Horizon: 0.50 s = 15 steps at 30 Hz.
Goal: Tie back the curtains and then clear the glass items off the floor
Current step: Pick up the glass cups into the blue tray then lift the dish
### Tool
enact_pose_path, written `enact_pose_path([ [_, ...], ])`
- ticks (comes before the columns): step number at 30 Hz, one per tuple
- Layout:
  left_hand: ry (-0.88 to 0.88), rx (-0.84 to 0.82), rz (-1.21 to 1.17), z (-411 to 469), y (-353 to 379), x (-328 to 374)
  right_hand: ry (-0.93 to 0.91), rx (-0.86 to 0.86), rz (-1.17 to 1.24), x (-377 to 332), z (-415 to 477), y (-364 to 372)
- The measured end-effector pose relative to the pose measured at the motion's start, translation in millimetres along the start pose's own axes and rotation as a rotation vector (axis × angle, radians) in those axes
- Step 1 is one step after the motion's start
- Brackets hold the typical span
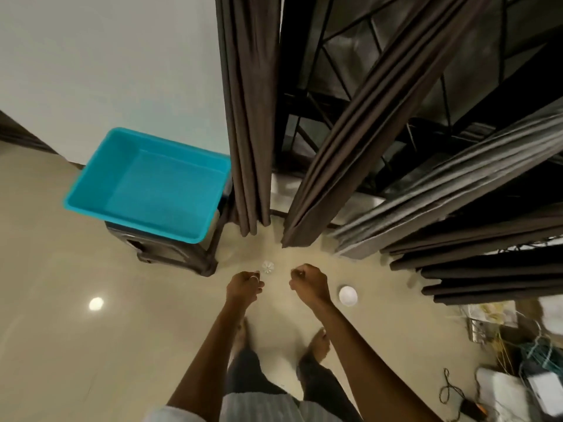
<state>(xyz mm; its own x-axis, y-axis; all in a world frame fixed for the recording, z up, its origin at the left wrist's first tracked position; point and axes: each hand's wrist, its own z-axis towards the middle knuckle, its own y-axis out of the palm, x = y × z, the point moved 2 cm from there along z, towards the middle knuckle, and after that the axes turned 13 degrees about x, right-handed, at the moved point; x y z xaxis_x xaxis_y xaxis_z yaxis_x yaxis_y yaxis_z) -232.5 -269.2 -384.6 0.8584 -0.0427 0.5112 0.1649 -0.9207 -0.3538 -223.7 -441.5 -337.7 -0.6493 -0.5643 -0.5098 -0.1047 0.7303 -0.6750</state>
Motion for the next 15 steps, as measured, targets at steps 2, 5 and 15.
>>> enact_pose_path([
  [2,0.012,-0.017,0.076,12.2,-6.5,-3.3,-0.010,0.014,-0.023,-3.8,2.3,12.2],
  [5,0.020,-0.058,0.185,24.1,-7.0,-6.1,-0.025,0.024,-0.035,-4.8,7.3,24.0],
  [15,0.169,-0.130,0.533,98.5,44.2,-17.2,-0.022,-0.048,-0.021,43.4,79.0,91.3],
])
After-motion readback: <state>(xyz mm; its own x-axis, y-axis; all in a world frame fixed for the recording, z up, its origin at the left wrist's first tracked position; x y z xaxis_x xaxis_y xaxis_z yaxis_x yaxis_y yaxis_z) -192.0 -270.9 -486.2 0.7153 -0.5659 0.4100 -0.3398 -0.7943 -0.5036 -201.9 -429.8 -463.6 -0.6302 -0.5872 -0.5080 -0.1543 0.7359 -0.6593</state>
